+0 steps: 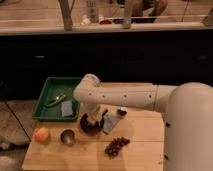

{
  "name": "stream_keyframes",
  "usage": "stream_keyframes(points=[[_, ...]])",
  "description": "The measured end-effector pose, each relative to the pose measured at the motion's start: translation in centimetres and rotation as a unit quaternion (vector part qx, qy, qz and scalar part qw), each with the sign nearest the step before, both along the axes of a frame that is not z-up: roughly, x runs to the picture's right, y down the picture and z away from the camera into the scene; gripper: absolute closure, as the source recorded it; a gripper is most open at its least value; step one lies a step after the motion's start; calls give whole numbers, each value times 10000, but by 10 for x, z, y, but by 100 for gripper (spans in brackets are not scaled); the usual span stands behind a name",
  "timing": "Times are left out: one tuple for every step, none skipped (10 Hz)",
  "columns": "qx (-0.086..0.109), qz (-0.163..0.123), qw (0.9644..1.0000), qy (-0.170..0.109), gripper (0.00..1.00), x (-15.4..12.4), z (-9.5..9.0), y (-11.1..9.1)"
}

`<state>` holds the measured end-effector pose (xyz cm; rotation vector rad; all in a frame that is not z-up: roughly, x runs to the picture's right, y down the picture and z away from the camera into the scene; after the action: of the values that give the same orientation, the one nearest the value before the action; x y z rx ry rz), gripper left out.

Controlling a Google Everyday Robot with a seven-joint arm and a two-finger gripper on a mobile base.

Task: Wipe purple bowl with eraser

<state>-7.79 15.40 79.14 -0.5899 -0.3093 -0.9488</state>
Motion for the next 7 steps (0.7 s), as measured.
stream_keyframes(points=[[0, -92, 9999, -131, 96, -13, -2, 0], [-2, -213, 9993, -301, 96, -25, -7, 2], [-5, -258, 9988, -413, 96, -32, -13, 5], [-29, -310, 9981, -530, 96, -36, -21, 10], [-22, -351, 9976, -600, 96, -36, -27, 14], [-84, -381, 9972, -632, 96, -32, -36, 25], [-125, -380, 9973, -621, 96, -26, -40, 33]])
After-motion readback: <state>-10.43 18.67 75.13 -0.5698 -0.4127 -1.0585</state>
